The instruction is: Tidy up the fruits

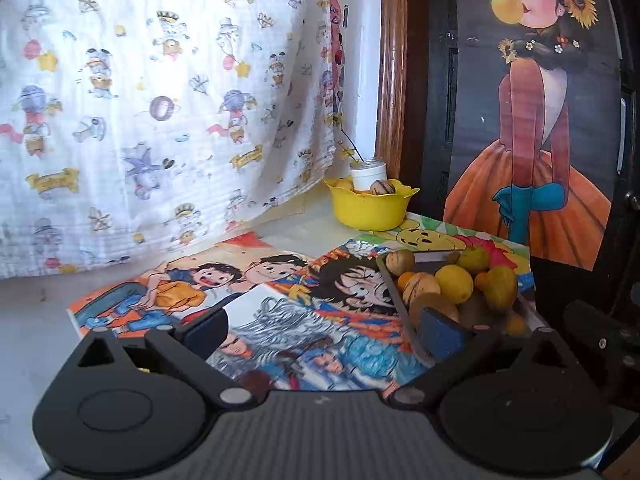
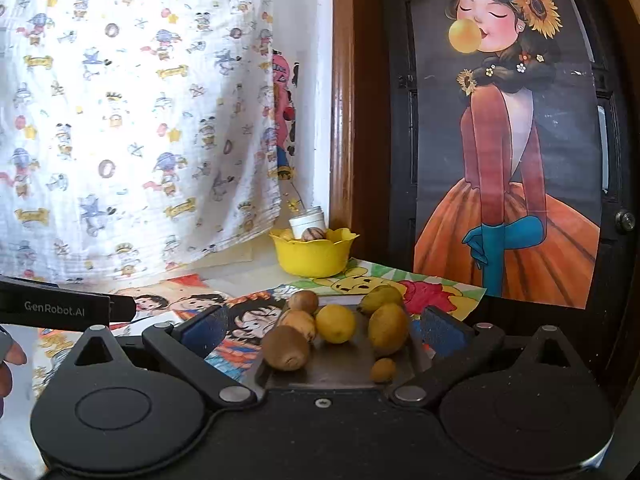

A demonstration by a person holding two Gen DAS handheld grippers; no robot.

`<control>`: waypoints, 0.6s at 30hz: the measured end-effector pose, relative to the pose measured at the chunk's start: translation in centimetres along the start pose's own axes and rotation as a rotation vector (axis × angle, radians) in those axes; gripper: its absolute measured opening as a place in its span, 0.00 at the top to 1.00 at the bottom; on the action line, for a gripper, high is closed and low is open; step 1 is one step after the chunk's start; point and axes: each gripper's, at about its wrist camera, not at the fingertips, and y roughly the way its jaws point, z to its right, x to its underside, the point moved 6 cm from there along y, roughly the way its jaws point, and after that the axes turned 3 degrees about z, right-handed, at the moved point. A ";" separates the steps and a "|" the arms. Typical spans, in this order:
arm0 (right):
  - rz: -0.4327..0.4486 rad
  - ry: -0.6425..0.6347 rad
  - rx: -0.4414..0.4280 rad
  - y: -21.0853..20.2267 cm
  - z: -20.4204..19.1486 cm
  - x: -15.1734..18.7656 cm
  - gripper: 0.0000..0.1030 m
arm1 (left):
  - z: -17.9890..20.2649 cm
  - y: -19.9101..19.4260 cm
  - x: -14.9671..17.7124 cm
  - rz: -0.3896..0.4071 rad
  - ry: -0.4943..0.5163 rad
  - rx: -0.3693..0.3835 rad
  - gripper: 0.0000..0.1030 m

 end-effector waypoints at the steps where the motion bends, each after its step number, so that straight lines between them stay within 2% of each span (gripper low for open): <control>1: -0.001 -0.001 -0.003 -0.4 -0.4 0.2 0.01 | -0.3 -0.4 0.3 0.002 0.002 -0.002 0.00; 18: -0.008 -0.017 -0.029 -4.0 -4.9 2.5 0.01 | -4.5 -4.7 3.9 -0.003 -0.010 -0.002 0.00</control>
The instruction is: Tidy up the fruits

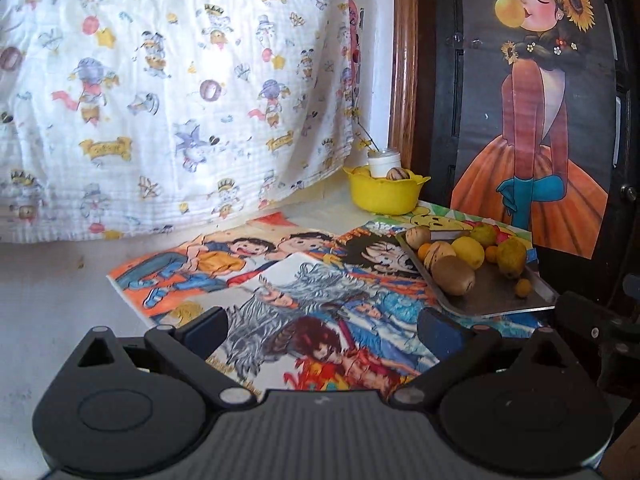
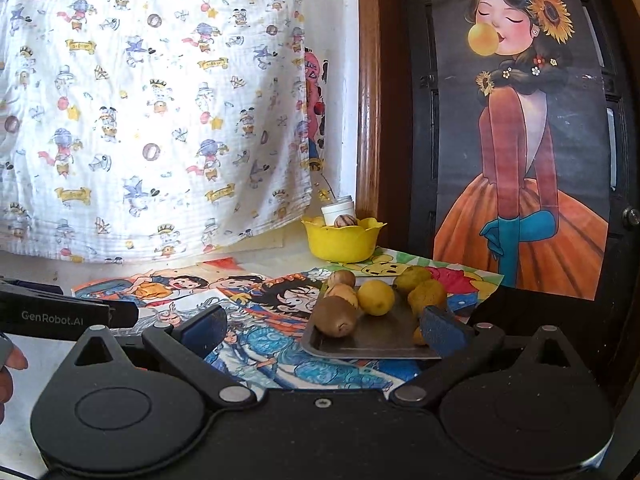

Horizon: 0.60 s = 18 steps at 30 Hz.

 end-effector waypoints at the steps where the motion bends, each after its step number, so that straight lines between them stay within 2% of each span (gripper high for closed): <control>1: 0.001 0.000 0.001 -0.1 -0.1 0.1 0.01 | -0.1 -0.2 0.2 -0.001 0.002 0.001 0.00; 18: -0.013 -0.001 -0.004 -0.8 -0.9 1.8 0.01 | -0.9 -1.4 2.0 -0.012 0.041 -0.003 0.00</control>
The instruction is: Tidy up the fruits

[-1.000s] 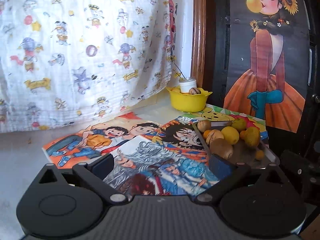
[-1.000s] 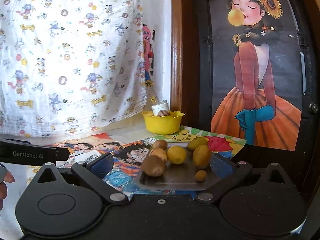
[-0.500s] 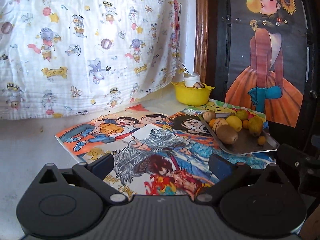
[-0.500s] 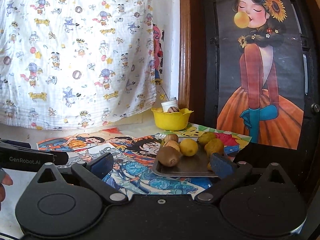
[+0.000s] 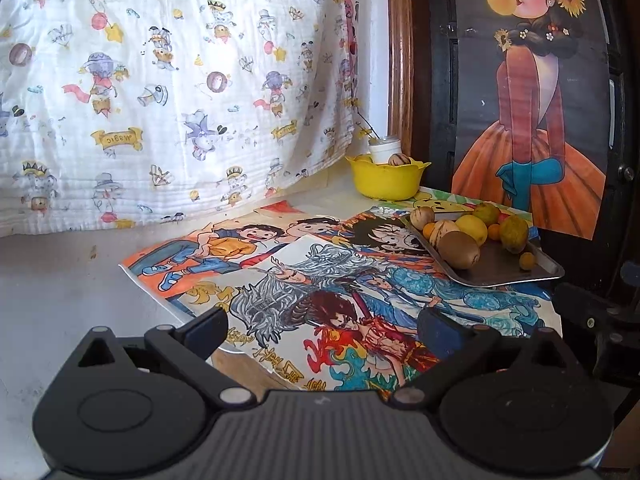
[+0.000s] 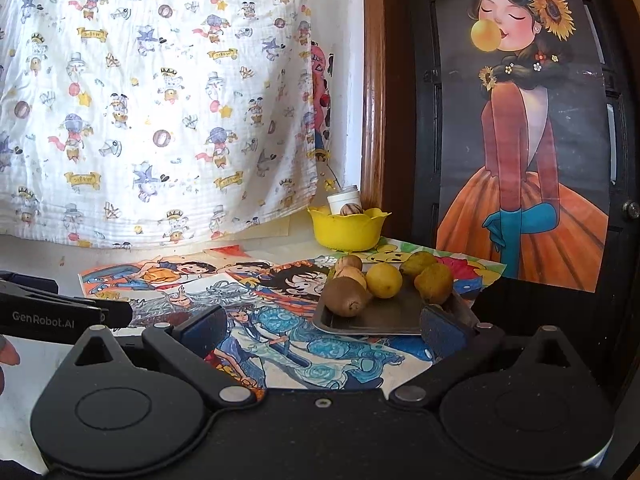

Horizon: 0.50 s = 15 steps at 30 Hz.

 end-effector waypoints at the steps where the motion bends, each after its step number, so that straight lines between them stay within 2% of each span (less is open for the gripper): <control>1: -0.001 0.000 -0.001 0.0 0.0 0.0 0.01 | 0.0 0.0 0.1 -0.001 0.001 0.001 0.00; 15: -0.014 0.004 -0.004 0.1 -0.1 0.5 0.01 | 0.1 0.1 0.4 -0.010 0.006 0.001 0.00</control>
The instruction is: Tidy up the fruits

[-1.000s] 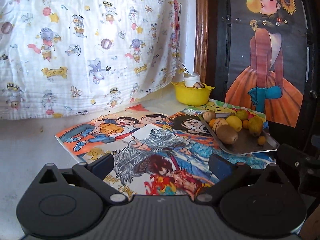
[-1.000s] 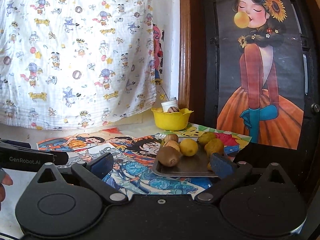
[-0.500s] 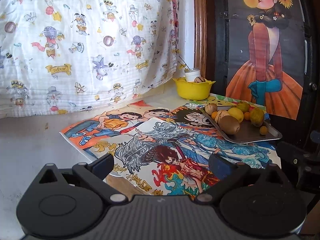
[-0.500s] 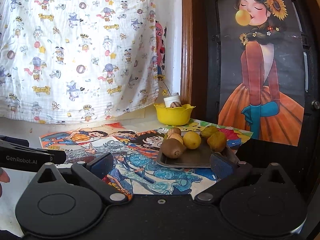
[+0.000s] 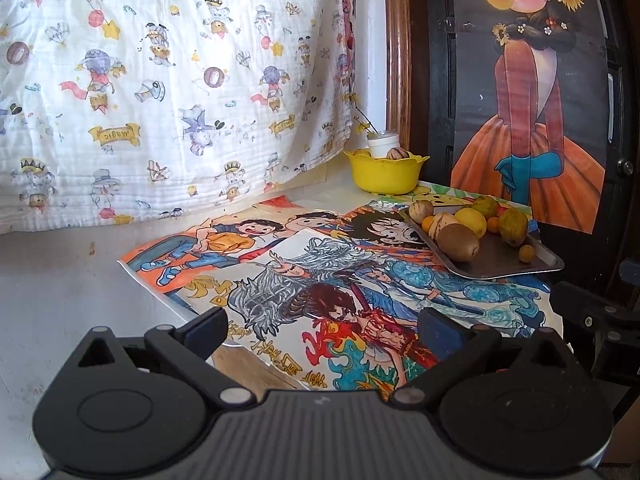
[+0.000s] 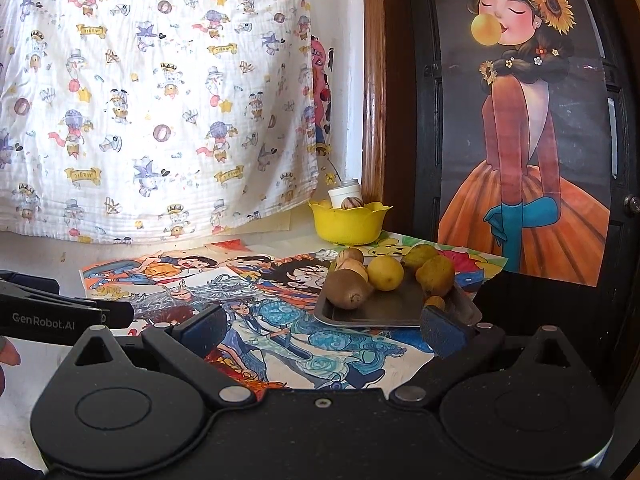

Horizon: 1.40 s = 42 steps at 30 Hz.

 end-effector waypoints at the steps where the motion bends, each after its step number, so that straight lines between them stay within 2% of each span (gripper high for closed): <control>1: -0.001 0.000 -0.001 0.0 0.0 0.0 0.01 | 0.0 0.0 0.0 0.000 0.000 0.000 0.00; 42: -0.017 -0.005 -0.012 0.2 -0.6 1.0 0.00 | -0.2 0.1 0.5 -0.011 0.002 0.001 0.00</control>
